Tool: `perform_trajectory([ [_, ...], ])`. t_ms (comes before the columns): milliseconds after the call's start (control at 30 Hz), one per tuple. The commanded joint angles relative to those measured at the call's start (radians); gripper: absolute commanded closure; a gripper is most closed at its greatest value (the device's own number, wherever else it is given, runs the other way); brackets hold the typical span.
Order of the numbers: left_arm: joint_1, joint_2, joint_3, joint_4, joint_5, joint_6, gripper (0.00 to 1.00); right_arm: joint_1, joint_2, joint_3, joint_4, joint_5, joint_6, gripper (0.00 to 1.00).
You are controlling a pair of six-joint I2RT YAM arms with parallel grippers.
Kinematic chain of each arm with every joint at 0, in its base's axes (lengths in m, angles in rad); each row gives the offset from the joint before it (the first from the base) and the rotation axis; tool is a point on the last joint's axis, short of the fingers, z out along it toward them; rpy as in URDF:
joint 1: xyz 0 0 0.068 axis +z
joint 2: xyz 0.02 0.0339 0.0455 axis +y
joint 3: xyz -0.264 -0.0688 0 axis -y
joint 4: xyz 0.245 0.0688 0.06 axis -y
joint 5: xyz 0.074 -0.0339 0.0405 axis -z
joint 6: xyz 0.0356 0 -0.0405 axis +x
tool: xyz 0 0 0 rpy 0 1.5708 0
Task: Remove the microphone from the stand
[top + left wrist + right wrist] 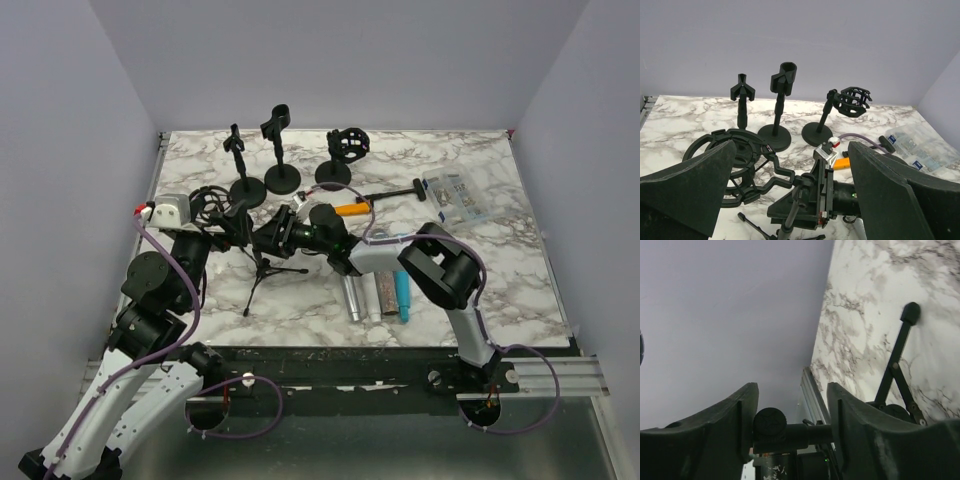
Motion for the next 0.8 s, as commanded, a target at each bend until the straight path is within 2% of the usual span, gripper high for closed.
perform_trajectory([
  [0,0.005,-0.005,0.001,0.013,0.016,-0.006,0.01,-0.012,-0.098,0.065,-0.484,0.081,-0.174,0.28],
  [67,0.005,-0.004,0.002,0.013,0.029,-0.007,0.02,-0.012,-0.130,0.151,-0.704,0.146,-0.197,0.16],
  [167,0.005,0.003,0.009,0.006,0.040,-0.009,0.01,-0.011,-0.135,0.279,-0.965,0.168,-0.234,0.10],
  [333,0.005,-0.009,0.010,0.005,0.041,-0.007,0.01,-0.010,-0.156,0.349,-1.102,0.178,-0.233,0.09],
  [467,0.005,-0.015,0.010,0.006,0.035,-0.006,0.01,0.008,-0.163,0.374,-1.154,0.197,-0.238,0.15],
  [533,0.005,-0.017,0.010,0.007,0.038,-0.006,0.01,0.016,-0.165,0.378,-1.158,0.201,-0.236,0.24],
  [633,0.005,-0.018,0.011,0.007,0.040,-0.007,0.01,0.026,-0.158,0.383,-1.156,0.195,-0.225,0.31],
  [767,0.005,-0.021,0.011,0.007,0.039,-0.007,0.02,0.045,-0.152,0.399,-1.157,0.215,-0.221,0.34],
])
